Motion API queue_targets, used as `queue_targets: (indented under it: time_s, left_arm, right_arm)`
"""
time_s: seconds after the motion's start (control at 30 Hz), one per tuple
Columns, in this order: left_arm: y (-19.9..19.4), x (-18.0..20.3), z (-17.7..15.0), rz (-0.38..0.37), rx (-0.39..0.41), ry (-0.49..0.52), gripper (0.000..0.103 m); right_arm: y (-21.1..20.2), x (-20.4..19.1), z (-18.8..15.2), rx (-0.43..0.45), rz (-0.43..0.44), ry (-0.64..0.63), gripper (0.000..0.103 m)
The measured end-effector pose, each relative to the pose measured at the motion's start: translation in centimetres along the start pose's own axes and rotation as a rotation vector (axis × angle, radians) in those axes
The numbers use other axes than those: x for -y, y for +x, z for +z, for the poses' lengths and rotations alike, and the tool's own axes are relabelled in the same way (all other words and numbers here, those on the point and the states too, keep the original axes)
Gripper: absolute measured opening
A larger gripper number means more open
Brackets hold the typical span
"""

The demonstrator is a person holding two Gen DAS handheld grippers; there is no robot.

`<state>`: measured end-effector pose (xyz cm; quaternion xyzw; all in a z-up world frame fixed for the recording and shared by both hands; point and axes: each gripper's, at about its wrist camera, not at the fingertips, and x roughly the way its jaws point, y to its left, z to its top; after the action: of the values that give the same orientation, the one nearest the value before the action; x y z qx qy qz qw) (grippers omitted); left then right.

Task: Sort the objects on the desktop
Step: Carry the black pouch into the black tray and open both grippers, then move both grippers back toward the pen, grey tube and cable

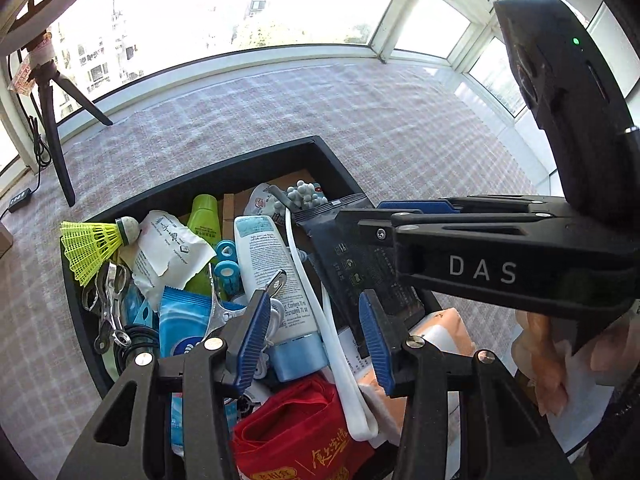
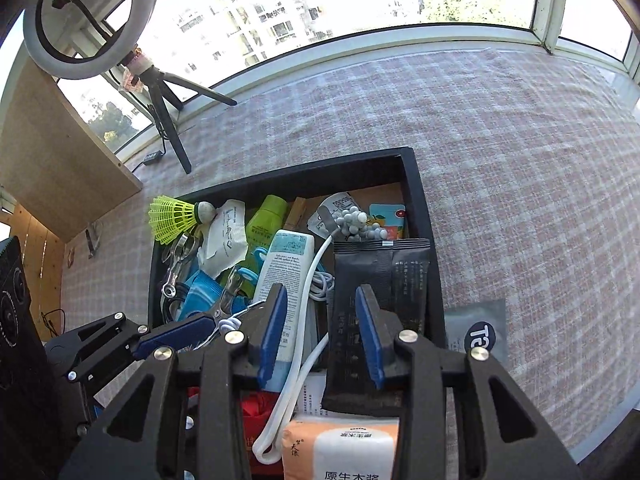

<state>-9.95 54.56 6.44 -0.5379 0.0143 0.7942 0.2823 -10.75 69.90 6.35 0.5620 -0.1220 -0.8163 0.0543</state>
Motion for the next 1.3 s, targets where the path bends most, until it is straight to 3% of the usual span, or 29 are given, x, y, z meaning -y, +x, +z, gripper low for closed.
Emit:
queue_targets:
  time_s: [0.3,0.67,0.93,1.3]
  left_arm:
    - [-3.7,-5.4,-3.1,0.067,0.030,-0.068,0.043]
    - [-10.8,-17.3,-10.0,0.204,0.055,-0.210,0.043]
    - [-15.3,-25.4,-15.1,0.266,0.072,-0.334,0.043]
    - [-20.0,-37.3,-21.1,0.308,0.121,-0.556,0.043]
  right_arm:
    - [0.4,-5.0,-0.6,0.005,0.034,-0.053,0.037]
    - [3.9,-16.7,-3.0,-0.024,0.071,-0.193,0.041]
    - [6.1,-25.3,-5.2,-0.055,0.110,-0.288,0.041]
    - [9.6,-35.1,-4.8,-0.089,0.120,-0.396,0.041]
